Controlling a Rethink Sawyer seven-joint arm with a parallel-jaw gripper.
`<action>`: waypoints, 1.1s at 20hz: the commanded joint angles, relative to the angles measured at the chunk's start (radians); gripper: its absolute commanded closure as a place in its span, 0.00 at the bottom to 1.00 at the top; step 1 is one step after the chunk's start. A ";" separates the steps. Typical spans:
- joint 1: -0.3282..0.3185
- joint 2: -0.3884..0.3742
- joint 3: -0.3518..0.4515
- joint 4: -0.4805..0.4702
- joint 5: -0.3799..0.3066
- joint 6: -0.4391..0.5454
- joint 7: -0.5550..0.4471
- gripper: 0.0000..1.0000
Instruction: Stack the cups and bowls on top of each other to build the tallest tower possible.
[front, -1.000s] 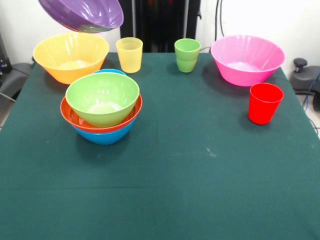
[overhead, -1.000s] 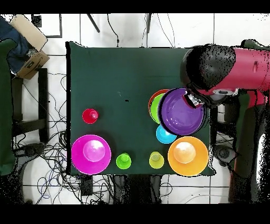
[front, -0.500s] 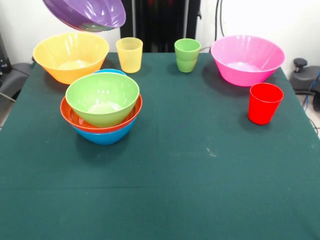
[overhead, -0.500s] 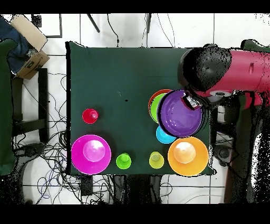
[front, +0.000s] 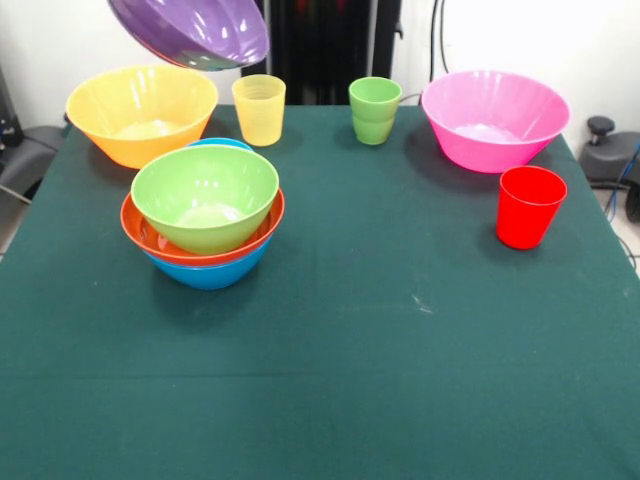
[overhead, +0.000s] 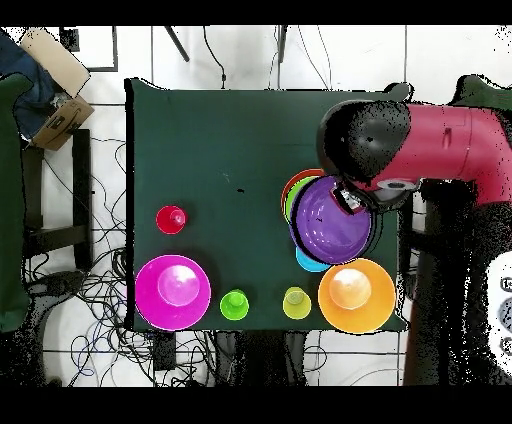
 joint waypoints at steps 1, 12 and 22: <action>0.065 -0.008 -0.035 0.132 0.022 -0.085 0.207 1.00; 0.091 -0.004 -0.069 0.157 0.035 -0.132 0.223 1.00; 0.088 -0.004 -0.079 0.140 0.053 -0.119 0.194 1.00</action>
